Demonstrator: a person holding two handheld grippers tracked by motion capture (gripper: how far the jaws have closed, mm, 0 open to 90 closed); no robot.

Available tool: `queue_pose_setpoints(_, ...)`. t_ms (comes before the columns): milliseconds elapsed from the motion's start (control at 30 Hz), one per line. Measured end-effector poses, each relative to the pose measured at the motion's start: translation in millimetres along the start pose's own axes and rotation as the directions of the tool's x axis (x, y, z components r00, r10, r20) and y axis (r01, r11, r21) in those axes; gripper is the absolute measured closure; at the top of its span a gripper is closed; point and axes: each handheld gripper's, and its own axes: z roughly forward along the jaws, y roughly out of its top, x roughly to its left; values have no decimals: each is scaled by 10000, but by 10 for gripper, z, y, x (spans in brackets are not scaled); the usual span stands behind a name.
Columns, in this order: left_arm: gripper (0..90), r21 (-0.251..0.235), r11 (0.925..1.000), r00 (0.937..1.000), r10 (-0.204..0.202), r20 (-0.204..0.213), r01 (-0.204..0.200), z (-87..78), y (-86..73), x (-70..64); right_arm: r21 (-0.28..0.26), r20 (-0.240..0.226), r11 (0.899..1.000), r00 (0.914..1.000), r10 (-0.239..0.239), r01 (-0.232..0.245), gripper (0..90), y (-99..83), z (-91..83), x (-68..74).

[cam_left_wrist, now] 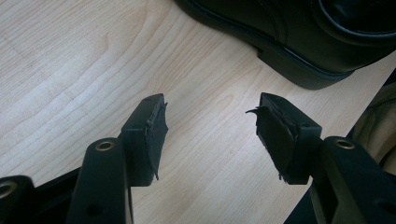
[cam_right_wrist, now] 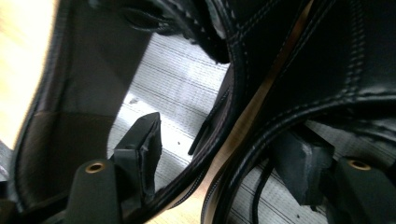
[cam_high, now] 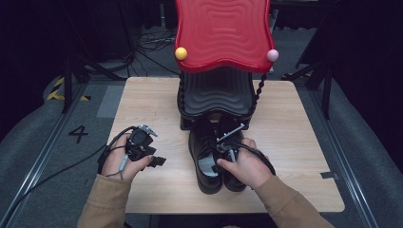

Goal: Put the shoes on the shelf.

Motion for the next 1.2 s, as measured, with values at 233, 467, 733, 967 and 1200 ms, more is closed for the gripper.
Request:
queue_pose_setpoints(233,431,22,9999,9999,-117,-5,117,4,-47,25,609,788,9976,9962,-371,324,353,10,84,71)
queue_pose_setpoints(467,430,26,9998,9998,-175,-38,175,-4,-72,25,545,930,9972,9946,462,-514,489,60,53,34)
queue_pose_setpoints(733,428,180,9997,9999,-152,-27,152,41,-56,7,-287,906,9924,9884,1221,-1200,613,122,-31,-18)
queue_pose_setpoints(967,427,155,9998,9999,-124,-44,125,40,-57,16,119,1108,9820,9763,1859,-1883,792,167,-27,-60)
queue_pose_setpoints(1200,427,93,9998,9998,-176,-41,176,26,-72,32,128,967,9801,9758,1962,-1983,817,144,-42,-88)
